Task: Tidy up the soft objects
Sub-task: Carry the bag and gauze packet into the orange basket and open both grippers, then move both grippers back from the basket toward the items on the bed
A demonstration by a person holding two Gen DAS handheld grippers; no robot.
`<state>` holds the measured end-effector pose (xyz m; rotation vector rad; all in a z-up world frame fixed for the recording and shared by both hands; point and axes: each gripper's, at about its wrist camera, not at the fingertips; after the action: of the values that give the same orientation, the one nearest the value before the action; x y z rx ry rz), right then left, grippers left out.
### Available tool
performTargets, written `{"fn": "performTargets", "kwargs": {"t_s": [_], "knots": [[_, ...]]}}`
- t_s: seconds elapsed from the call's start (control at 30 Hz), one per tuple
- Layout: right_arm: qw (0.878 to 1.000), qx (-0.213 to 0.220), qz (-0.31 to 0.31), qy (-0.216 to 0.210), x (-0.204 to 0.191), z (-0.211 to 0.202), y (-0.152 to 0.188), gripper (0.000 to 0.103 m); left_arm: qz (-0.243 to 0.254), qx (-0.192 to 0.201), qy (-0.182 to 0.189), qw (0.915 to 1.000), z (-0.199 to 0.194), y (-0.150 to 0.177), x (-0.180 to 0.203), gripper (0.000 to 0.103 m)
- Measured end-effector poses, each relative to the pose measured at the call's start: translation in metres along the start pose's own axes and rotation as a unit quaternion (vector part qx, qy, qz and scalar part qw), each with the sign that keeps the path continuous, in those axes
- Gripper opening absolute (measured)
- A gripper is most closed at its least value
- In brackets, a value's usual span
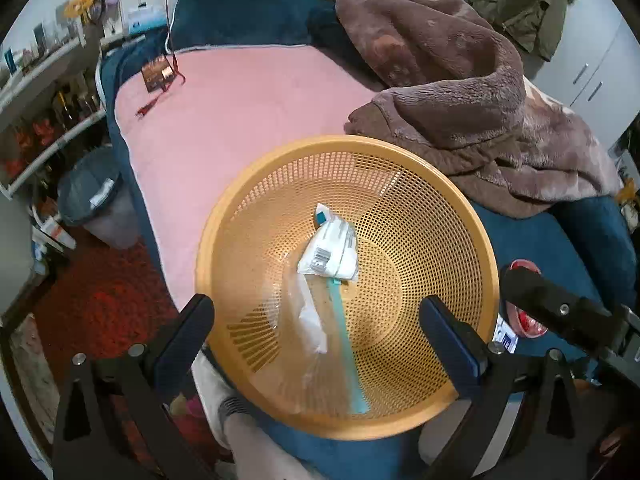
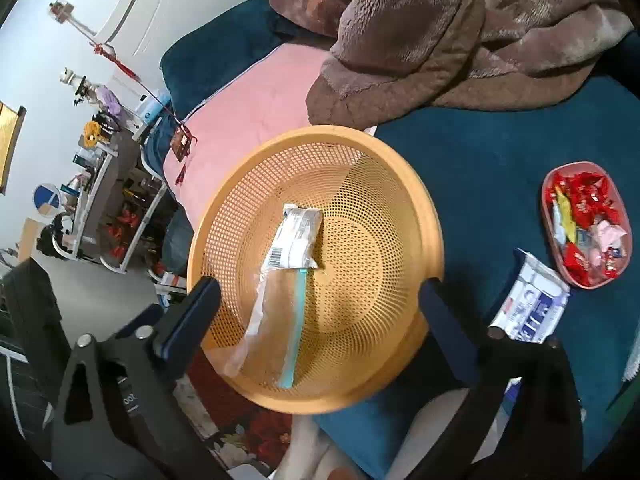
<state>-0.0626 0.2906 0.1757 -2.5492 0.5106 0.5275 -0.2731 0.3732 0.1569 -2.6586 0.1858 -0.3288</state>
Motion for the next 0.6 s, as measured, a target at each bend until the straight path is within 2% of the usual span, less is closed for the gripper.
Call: {"fn": "performTargets", "kwargs": {"t_s": [0.2,0.37,0.6], "knots": [[0.999,0.008,-0.025,0.029,-0.012,-0.017,0.013,0.103,0.021,0.002,-0.03,0.9993,-0.018,0.011,0.004,0.102],[0.998,0.01,-0.043,0.038,-0.016,-0.03,0.024,0.103,0.028,-0.001,-0.038,0.9989,-0.029,0.019,0.007,0.102],[0.999,0.01,-0.033,0.042,-0.007,-0.048,0.043,0.103,0.046,0.004,-0.041,0.9981,-0.048,0.031,0.017,0.102]]}}
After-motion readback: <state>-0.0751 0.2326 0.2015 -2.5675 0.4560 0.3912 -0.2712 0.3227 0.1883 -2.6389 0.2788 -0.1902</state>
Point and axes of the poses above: each gripper's, at about its wrist camera, not at the fingertips, and z roughly the way its jaws point, x to its right, y to its underside, and after that the axes turned 1 degree about x, right-handed
